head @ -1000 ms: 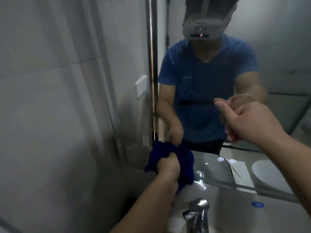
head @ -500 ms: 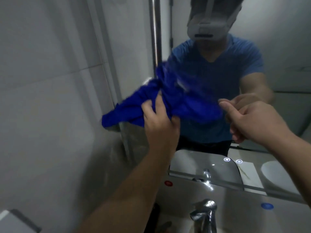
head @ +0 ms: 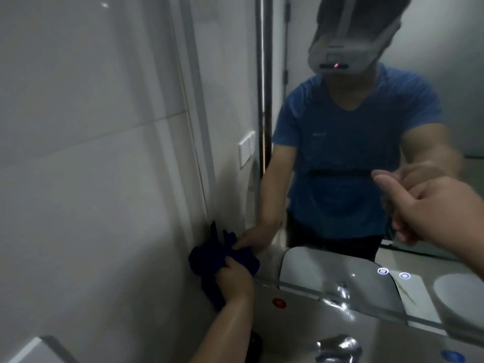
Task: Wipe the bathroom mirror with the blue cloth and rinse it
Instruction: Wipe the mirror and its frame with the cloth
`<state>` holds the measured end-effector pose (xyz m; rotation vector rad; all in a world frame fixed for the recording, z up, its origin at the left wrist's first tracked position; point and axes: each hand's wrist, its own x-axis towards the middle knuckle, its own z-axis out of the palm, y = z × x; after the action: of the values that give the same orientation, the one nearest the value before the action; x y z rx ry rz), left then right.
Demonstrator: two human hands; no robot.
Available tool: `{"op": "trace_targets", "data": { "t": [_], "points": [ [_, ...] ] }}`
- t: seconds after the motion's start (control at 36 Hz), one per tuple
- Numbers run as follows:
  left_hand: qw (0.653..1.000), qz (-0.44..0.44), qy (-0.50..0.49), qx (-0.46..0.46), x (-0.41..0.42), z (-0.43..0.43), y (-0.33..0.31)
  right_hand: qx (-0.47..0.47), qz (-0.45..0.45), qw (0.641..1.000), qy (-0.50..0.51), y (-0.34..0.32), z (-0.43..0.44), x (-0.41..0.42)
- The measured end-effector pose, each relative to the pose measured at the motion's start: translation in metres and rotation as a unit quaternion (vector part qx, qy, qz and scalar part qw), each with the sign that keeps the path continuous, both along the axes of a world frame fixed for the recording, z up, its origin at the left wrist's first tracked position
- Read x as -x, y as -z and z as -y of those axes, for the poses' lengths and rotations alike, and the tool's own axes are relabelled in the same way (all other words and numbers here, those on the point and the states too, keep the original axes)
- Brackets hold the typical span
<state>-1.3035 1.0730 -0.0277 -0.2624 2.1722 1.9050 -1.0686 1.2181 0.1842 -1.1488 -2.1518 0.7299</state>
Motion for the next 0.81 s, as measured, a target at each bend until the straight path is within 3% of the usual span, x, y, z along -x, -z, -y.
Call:
{"op": "trace_targets", "data": {
  "t": [0.11,0.19,0.31,0.39,0.47,0.56,0.61,0.67,0.72,0.81],
  "points": [
    [0.991,-0.107,-0.04,-0.07,-0.006,-0.007,-0.072,-0.008,0.011,1.0,0.002,0.002,-0.004,-0.001],
    [0.961,-0.26,-0.045,-0.078,-0.002,-0.011,-0.138,-0.013,0.045,0.999,0.003,0.0,-0.006,-0.001],
    [0.893,-0.449,-0.035,-0.007,0.009,-0.02,-0.227,-0.016,0.074,0.997,0.014,-0.003,-0.007,-0.003],
    [0.869,-0.49,-0.032,0.055,0.02,-0.028,-0.258,0.033,0.066,0.997,-0.003,-0.009,-0.006,-0.003],
    [0.848,-0.519,-0.007,0.104,0.023,-0.027,-0.249,0.078,0.048,0.995,-0.026,-0.027,-0.006,0.001],
    [0.827,-0.547,0.03,0.125,0.023,-0.019,-0.225,-0.127,0.047,0.991,0.019,-0.059,-0.002,0.01],
    [0.832,-0.538,0.032,0.131,0.022,-0.016,-0.211,-0.298,-0.016,0.953,0.058,-0.083,0.008,0.023],
    [0.84,-0.525,0.047,0.132,0.02,-0.014,-0.194,-0.438,-0.099,0.893,0.026,-0.103,0.017,0.04],
    [0.832,-0.534,0.062,0.136,0.022,-0.011,-0.178,-0.508,-0.12,0.853,-0.018,-0.112,0.018,0.056],
    [0.829,-0.542,0.037,0.131,0.028,-0.01,-0.165,-0.576,-0.098,0.812,0.01,-0.113,0.0,0.072]
  ]
}}
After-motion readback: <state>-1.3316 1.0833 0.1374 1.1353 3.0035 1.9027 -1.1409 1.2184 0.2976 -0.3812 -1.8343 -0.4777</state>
